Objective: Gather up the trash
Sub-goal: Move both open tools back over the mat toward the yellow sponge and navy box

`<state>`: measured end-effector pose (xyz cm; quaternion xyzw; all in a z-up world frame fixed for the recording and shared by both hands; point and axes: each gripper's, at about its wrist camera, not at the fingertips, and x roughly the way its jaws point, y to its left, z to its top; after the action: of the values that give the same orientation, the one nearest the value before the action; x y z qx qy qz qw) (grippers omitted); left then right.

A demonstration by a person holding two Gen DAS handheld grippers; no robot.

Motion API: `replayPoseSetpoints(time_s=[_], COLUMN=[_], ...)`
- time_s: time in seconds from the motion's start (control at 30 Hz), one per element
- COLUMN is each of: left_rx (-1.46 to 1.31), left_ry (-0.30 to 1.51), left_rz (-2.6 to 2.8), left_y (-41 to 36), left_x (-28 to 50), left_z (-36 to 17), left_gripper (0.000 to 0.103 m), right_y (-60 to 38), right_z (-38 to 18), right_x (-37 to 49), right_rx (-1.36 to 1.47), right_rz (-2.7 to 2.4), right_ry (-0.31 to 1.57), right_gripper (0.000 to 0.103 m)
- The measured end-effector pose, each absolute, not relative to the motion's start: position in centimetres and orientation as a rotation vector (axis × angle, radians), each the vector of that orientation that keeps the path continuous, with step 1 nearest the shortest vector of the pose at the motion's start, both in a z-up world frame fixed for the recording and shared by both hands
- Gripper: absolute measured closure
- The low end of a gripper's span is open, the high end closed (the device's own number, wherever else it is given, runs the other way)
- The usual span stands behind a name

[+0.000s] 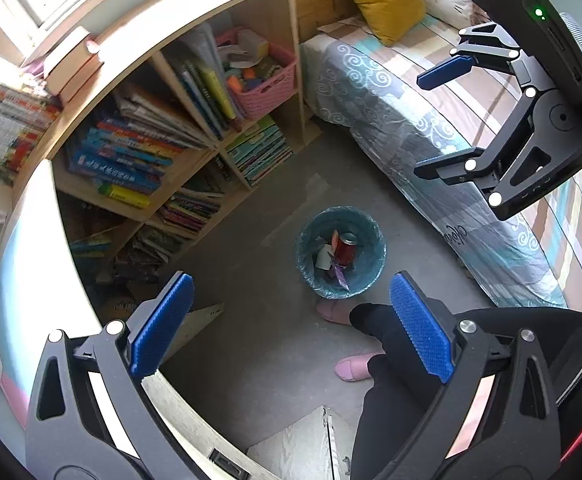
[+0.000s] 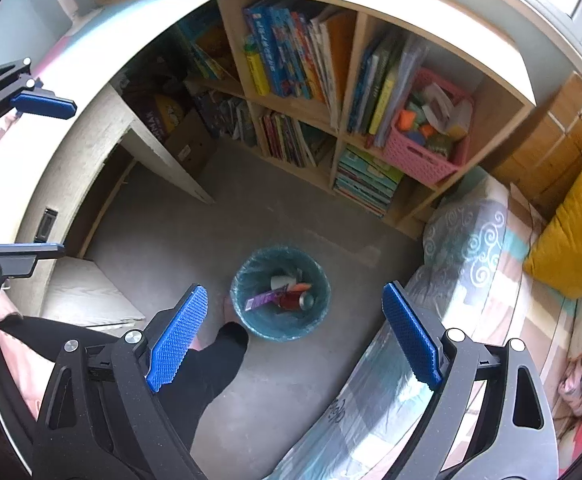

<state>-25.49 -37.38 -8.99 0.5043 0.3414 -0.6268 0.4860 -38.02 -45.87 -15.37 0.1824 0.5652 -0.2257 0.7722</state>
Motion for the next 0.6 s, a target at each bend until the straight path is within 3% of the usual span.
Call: replayPoseSetpoints(time_s=[0.37,0.6], left_rx=[1.088,0.979], left_ry=[0.905,0.954], left_rz=[-1.351,-1.168], left_y=[-33.1,-28.3], left_x=[-20.0,-15.2], left_z=[-7.7,-7.1], left_gripper=[0.007,0.007], right_y=[-44.5,-41.4], right_z=[-14.2,-12.7], right_x=[-31.9,-25.1], right_rx=[0.311,0.098], right_rz=[-0.342,-0.206], right_ry=[1.198,1.222], right_gripper=[0.014,0.012])
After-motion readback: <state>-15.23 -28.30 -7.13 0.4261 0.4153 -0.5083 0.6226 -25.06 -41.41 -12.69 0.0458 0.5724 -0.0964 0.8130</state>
